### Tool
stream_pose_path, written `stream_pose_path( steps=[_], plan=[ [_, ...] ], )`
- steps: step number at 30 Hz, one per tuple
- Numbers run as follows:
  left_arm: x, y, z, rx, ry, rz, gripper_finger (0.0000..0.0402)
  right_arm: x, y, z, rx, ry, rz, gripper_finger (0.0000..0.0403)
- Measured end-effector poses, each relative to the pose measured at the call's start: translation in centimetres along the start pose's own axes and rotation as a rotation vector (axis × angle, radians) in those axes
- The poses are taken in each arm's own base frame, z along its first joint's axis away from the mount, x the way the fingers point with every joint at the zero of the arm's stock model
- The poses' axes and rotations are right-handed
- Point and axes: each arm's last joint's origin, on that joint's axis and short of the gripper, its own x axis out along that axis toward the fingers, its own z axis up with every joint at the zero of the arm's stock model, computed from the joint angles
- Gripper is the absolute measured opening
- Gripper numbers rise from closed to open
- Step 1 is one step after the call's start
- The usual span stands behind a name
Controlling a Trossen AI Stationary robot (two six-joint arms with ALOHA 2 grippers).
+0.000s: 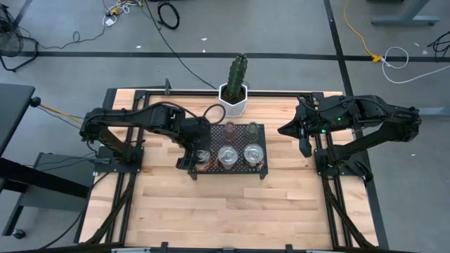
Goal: Pick & Place candle stick holders
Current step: Return to Home Position
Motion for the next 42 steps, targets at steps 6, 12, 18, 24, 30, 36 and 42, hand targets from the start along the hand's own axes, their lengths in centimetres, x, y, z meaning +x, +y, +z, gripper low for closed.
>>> stream_pose_path(
  steps=[6, 12, 18, 24, 30, 36, 42],
  plan=[
    [-0.7, 0.1, 0.2, -0.008, -0.016, 0.008, 0.0394, 0.0, 0.0, 0.0, 0.000, 0.000, 0.000, 0.0023],
    [-1.5, 0.2, 0.6, -0.014, -0.043, 0.078, 0.0380, 0.0, 0.0, 0.0, 0.000, -0.001, -0.001, 0.0023],
    [-3.9, 0.3, 1.3, -0.056, -0.131, 0.126, 0.0323, 0.0, 0.0, 0.0, 0.000, -0.001, -0.002, 0.0023],
    [-7.0, 0.5, 2.0, -0.062, -0.245, 0.145, 0.0256, 0.0, 0.0, 0.0, -0.006, -0.001, -0.003, 0.0023],
    [-8.6, 0.5, 2.2, -0.064, -0.300, 0.162, 0.0195, 0.0, 0.1, 0.0, -0.003, 0.014, 0.051, 0.0023],
    [-9.5, 0.5, 2.3, -0.064, -0.333, 0.165, 0.0143, 0.0, 0.5, -0.1, -0.003, 0.049, 0.171, 0.0023],
    [-9.7, 0.5, 2.3, -0.064, -0.339, 0.166, 0.0091, -0.1, 0.6, -0.2, -0.003, 0.063, 0.223, 0.0023]
  ],
)
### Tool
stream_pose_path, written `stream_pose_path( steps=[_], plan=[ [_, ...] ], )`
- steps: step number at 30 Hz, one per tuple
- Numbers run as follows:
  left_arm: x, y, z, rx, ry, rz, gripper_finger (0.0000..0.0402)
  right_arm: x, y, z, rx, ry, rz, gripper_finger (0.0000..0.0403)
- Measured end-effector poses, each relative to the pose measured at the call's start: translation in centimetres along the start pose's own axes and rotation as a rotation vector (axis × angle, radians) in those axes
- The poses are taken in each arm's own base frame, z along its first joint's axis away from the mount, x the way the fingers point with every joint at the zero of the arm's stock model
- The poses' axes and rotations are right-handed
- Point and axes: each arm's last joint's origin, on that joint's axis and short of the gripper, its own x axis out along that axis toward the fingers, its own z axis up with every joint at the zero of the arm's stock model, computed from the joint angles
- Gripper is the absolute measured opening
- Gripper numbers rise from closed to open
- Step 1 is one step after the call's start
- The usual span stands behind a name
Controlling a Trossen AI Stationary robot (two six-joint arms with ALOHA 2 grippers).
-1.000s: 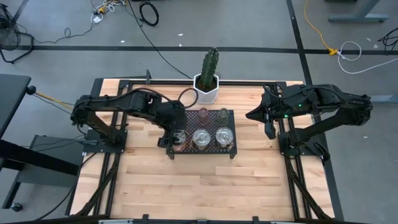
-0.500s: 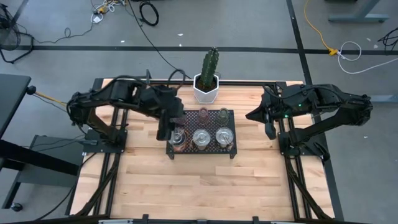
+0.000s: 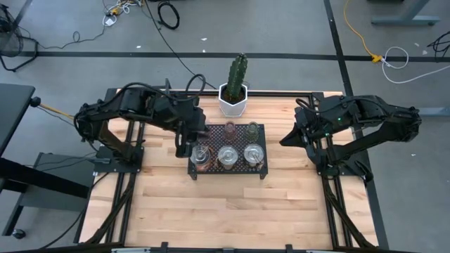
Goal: Pick & Place candle stick holders
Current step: Return to Home Position
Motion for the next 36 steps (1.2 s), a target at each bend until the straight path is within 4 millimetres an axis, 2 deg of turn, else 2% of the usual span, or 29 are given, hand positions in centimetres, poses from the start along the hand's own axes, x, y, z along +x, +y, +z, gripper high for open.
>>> stream_pose_path(
  steps=[11, 17, 36],
  plan=[
    [0.01, 0.01, 0.00, 0.002, 0.000, 0.003, 0.0005, 0.01, 0.00, 0.00, 0.000, 0.001, 0.001, 0.0023],
    [0.01, 0.01, -0.01, 0.052, 0.001, 0.003, 0.0004, 0.01, 0.00, 0.00, 0.000, 0.001, 0.001, 0.0023],
    [0.31, 0.31, -0.29, 0.016, 0.019, -0.064, 0.0002, 0.02, 0.00, 0.00, -0.001, 0.001, 0.001, 0.0023]
  ],
)
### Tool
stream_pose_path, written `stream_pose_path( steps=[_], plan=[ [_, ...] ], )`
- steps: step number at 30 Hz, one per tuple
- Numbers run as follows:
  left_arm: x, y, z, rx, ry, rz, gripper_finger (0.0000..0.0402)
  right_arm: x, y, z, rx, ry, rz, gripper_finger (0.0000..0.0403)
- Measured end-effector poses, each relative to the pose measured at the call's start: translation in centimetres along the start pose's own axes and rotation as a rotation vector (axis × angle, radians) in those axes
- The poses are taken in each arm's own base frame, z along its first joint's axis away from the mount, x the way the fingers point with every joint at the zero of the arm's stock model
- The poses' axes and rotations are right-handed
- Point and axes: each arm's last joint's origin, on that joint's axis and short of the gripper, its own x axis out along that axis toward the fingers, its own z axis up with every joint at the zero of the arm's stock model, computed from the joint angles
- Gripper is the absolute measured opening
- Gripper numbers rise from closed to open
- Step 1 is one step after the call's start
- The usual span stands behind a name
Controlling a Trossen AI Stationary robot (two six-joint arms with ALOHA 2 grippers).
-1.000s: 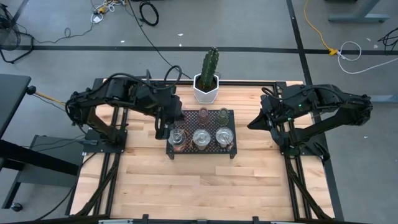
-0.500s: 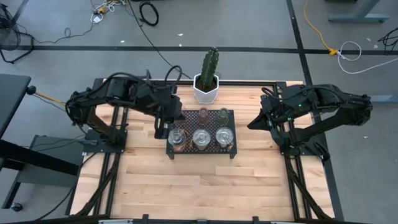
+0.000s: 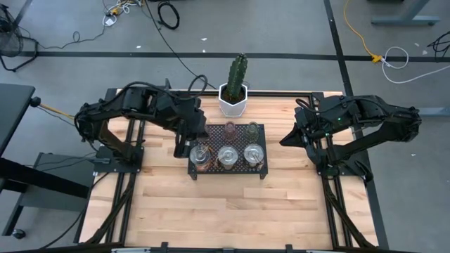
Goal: Pick & Place candle stick holders
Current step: Return to Home Position
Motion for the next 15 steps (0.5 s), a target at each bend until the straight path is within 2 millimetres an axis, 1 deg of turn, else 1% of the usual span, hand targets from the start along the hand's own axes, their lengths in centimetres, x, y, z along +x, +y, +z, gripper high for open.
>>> stream_pose_path(
  steps=[6, 12, 15],
  plan=[
    [1.4, -0.3, -0.9, 0.024, 0.010, -0.056, 0.0002, 0.0, 0.0, 0.0, 0.000, 0.000, 0.000, 0.0023],
    [2.6, -0.6, -2.9, 0.024, 0.030, -0.065, 0.0002, 0.0, 0.0, 0.0, 0.000, 0.000, 0.000, 0.0023],
    [2.6, -0.7, -4.2, 0.023, -0.006, -0.060, 0.0002, 0.0, 0.0, 0.0, 0.000, 0.000, 0.000, 0.0023]
  ],
)
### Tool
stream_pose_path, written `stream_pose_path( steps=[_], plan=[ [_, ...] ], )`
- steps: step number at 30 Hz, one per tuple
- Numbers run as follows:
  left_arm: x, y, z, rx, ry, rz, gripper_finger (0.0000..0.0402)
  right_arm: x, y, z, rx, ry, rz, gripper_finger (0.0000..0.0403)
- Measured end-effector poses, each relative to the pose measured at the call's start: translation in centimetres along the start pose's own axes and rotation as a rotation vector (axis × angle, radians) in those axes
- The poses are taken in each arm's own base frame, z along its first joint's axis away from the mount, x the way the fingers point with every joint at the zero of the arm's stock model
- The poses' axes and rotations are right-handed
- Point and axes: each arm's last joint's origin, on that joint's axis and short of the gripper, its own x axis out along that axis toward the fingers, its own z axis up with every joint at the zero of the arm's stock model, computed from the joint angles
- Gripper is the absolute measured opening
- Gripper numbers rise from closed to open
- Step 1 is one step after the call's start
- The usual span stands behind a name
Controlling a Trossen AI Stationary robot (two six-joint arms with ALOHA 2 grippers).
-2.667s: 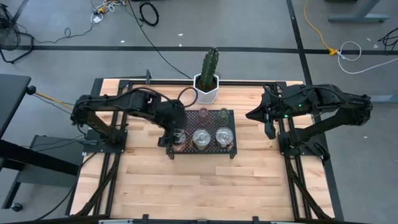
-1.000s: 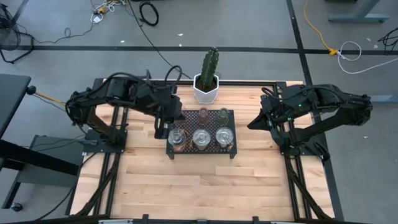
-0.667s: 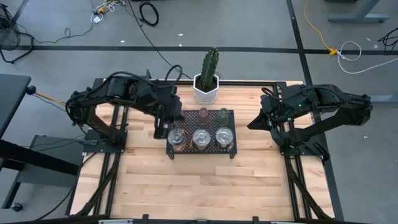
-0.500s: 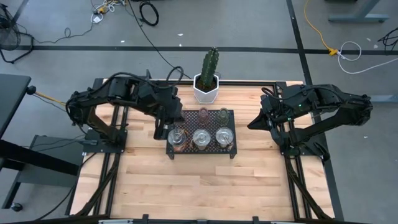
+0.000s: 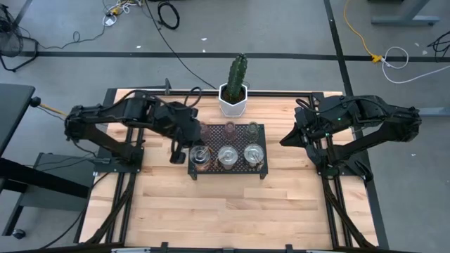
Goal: Pick & Place candle stick holders
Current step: Return to Home Position
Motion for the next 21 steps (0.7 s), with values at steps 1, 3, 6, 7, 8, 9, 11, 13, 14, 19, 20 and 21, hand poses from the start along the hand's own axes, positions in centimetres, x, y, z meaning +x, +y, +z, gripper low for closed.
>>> stream_pose_path(
  steps=[1, 3, 6, 7, 8, 9, 11, 13, 14, 19, 20, 21],
  plan=[
    [0.1, -0.1, -0.4, 0.000, -0.012, 0.002, 0.0002, 0.0, 0.0, 0.0, 0.000, 0.000, 0.000, 0.0023],
    [0.2, -0.2, -1.4, 0.001, -0.029, 0.004, 0.0002, 0.0, 0.0, 0.0, 0.000, -0.001, 0.000, 0.0023],
    [0.4, -0.4, -2.8, 0.000, -0.044, 0.007, 0.0002, 0.0, 0.0, 0.0, 0.000, -0.005, 0.001, 0.0023],
    [0.3, -0.5, -3.4, -0.006, -0.044, 0.007, 0.0002, 0.0, 0.0, 0.1, 0.000, -0.006, 0.002, 0.0023],
    [0.2, -0.6, -3.9, -0.017, -0.044, 0.006, 0.0002, 0.0, 0.0, 0.1, -0.001, -0.008, 0.002, 0.0023],
    [0.1, -0.6, -4.2, -0.029, -0.067, 0.009, 0.0002, 0.0, 0.0, 0.1, -0.001, -0.011, 0.003, 0.0023],
    [-0.1, -0.8, -5.3, -0.053, -0.078, 0.010, 0.0002, 0.0, 0.0, 0.1, -0.001, -0.014, 0.004, 0.0023],
    [-0.2, -0.9, -6.2, -0.075, -0.107, 0.012, 0.0002, 0.0, 0.1, 0.2, -0.002, -0.023, 0.006, 0.0023],
    [-0.4, -1.0, -6.7, -0.079, -0.126, 0.014, 0.0002, 0.0, 0.1, 0.3, -0.002, -0.025, 0.007, 0.0023],
    [-1.0, -1.4, -9.6, -0.092, -0.164, 0.016, 0.0002, 0.0, 0.2, 0.6, -0.006, -0.066, 0.018, 0.0023],
    [-1.1, -1.5, -10.1, -0.091, -0.175, 0.017, 0.0002, 0.0, 0.2, 0.7, -0.007, -0.074, 0.020, 0.0023],
    [-1.2, -1.6, -10.6, -0.091, -0.189, 0.019, 0.0002, 0.0, 0.2, 0.8, -0.008, -0.076, 0.021, 0.0023]
  ],
)
